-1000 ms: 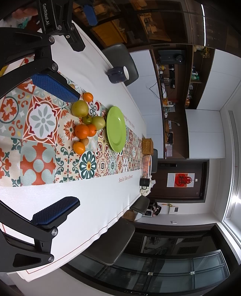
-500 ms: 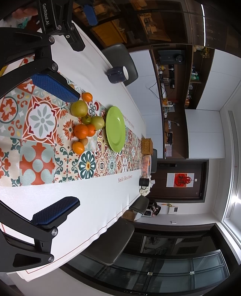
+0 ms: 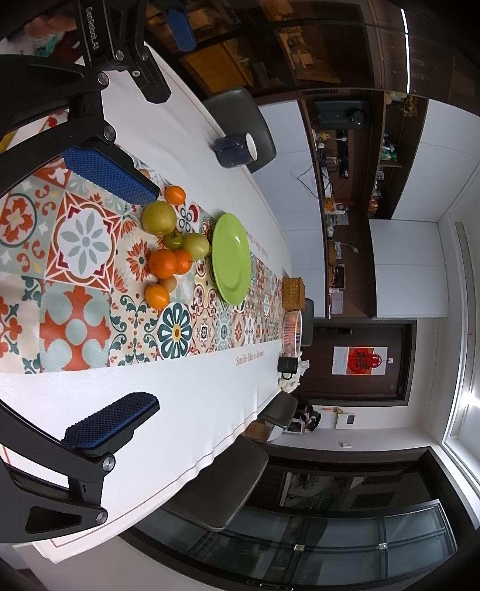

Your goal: Organize fruits

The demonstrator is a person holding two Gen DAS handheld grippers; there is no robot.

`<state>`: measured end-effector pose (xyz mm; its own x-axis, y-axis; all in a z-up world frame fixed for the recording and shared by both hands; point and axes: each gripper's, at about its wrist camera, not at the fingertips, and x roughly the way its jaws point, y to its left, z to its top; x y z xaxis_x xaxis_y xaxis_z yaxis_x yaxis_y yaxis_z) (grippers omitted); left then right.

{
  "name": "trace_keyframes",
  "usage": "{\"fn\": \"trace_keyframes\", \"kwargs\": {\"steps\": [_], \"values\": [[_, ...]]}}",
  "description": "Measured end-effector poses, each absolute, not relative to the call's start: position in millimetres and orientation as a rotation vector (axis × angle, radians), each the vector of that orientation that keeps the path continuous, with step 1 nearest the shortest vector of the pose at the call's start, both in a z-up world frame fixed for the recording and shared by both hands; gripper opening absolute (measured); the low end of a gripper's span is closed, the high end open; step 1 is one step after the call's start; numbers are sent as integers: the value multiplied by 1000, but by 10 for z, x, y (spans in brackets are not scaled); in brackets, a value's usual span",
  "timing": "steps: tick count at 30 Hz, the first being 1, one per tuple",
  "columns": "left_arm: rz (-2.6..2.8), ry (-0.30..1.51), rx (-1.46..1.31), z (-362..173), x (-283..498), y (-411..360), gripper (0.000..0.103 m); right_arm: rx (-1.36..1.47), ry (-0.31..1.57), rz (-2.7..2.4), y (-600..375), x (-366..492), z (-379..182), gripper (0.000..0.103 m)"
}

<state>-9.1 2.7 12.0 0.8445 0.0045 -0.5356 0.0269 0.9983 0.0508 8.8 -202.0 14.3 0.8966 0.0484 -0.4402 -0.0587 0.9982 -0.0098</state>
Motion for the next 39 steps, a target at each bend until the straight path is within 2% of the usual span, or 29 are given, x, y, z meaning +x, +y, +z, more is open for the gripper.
{"fn": "trace_keyframes", "kwargs": {"steps": [8, 20, 25, 34, 39], "values": [[-10, 585, 56, 102, -12, 67, 103, -48, 470, 86, -1933, 139, 269, 102], [-25, 613, 79, -53, 351, 79, 102, -159, 539, 208, -1714, 617, 28, 102], [-39, 637, 109, -194, 520, 62, 89, -213, 561, 254, -1600, 841, -62, 97], [-117, 712, 176, -496, 755, -15, 69, -309, 630, 367, -1378, 1126, -314, 82], [-161, 739, 212, -618, 849, -45, 63, -342, 664, 426, -1285, 1282, -423, 74]]}}
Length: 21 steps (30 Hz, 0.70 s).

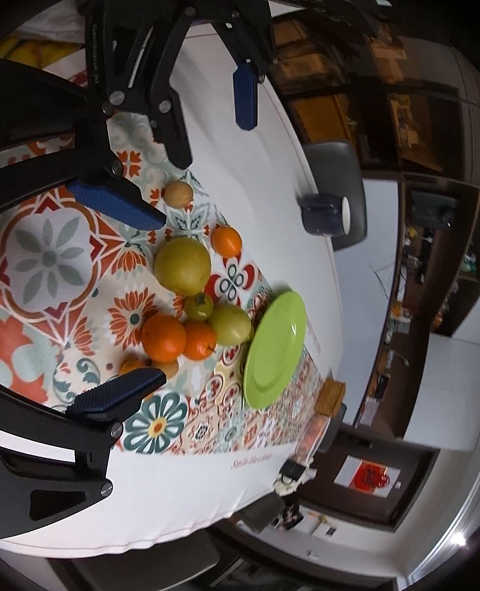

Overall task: Organize fruits
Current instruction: 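Grasp the small brown fruit with the left tool while the right tool grasps the large yellow pear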

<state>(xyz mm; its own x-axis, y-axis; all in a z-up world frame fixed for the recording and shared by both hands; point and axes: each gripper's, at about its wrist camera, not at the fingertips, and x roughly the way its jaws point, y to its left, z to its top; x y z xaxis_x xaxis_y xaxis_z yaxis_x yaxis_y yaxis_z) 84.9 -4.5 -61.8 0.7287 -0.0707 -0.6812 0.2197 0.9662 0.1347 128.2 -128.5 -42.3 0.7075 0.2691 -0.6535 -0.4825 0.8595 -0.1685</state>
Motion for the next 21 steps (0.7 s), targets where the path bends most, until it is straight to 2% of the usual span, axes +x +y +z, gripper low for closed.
{"fn": "trace_keyframes", "kwargs": {"steps": [9, 17, 21], "values": [[-233, 793, 216, -811, 1041, -64, 49, -371, 734, 517, -1154, 1530, -609, 64], [-273, 822, 194, -909, 1169, -46, 43, -403, 762, 549, -1068, 1665, -699, 62], [-296, 852, 168, -960, 1233, -25, 36, -416, 774, 563, -1034, 1725, -733, 60]]}}
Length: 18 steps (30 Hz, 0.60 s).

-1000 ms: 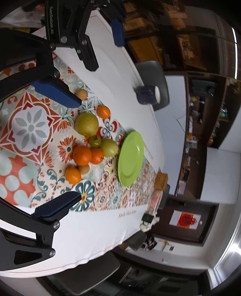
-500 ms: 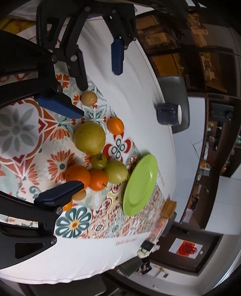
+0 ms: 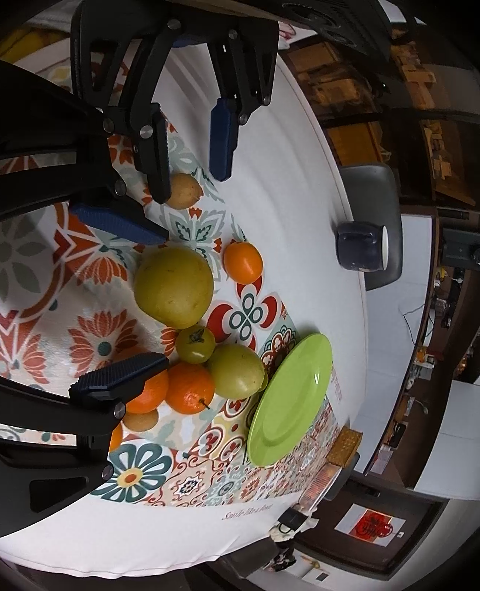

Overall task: Organize fruits
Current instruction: 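Grasp the small brown fruit with the left tool while the right tool grasps the large yellow pear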

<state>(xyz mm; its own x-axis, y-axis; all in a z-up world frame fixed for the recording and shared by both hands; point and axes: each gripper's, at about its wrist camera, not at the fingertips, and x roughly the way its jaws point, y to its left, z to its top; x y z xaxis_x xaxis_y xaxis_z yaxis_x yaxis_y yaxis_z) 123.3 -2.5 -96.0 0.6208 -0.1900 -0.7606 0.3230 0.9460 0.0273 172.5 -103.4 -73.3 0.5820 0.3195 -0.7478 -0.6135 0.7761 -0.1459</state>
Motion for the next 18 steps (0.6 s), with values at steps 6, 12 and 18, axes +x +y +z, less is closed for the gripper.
{"fn": "trace_keyframes", "kwargs": {"steps": [6, 12, 18], "values": [[-303, 873, 130, -984, 1280, 27, 29, -427, 794, 588, -967, 1799, -770, 58], [-282, 882, 90, -961, 1311, 109, 29, -422, 813, 599, -911, 1850, -813, 55], [-250, 882, 48, -917, 1349, 183, 29, -387, 831, 591, -896, 1888, -832, 53]]}}
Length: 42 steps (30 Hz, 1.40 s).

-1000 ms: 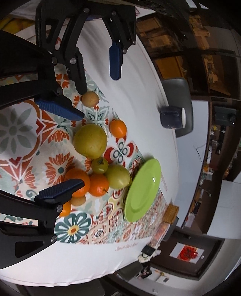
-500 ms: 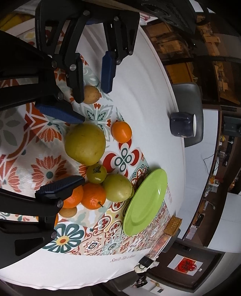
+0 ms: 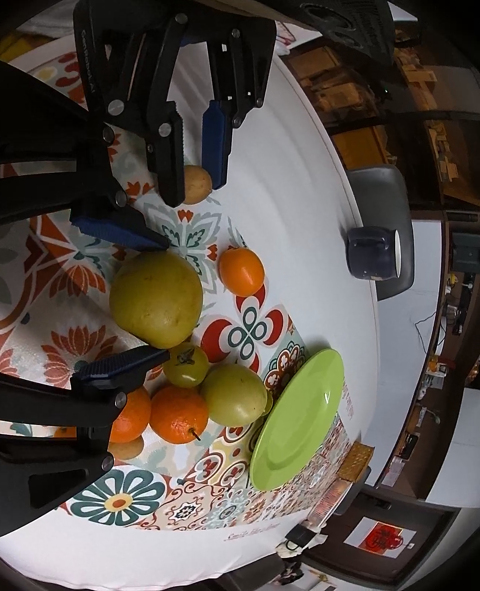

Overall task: Organize fruits
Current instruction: 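Carry the brown fruit with the left tool while the right tool carries the pear to the green plate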

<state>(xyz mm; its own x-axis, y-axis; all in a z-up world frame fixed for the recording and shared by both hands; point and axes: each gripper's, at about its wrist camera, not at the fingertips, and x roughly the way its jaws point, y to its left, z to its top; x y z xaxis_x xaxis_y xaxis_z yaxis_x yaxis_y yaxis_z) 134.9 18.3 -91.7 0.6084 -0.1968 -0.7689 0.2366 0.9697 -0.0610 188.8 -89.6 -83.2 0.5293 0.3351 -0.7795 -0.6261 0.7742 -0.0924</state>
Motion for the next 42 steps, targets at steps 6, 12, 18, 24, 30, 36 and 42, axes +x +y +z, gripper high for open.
{"fn": "trace_keyframes", "kwargs": {"steps": [6, 12, 18, 24, 30, 36, 42], "values": [[-233, 875, 17, -861, 1343, 210, 29, -353, 835, 578, -915, 1882, -827, 52], [-213, 849, -2, -750, 1260, 236, 29, -314, 824, 564, -945, 1819, -736, 52], [-203, 820, -22, -582, 1188, 244, 29, -260, 796, 535, -1016, 1737, -541, 52], [-197, 782, -32, -356, 1208, 222, 28, -202, 761, 491, -1136, 1689, -319, 52], [-207, 737, -7, -155, 1344, 136, 28, -166, 731, 465, -1238, 1766, -108, 52], [-224, 688, 17, 37, 1600, 65, 28, -149, 701, 437, -1339, 1969, 58, 52], [-238, 682, 7, 141, 1957, 31, 28, -141, 676, 403, -1412, 2281, 209, 52]]}}
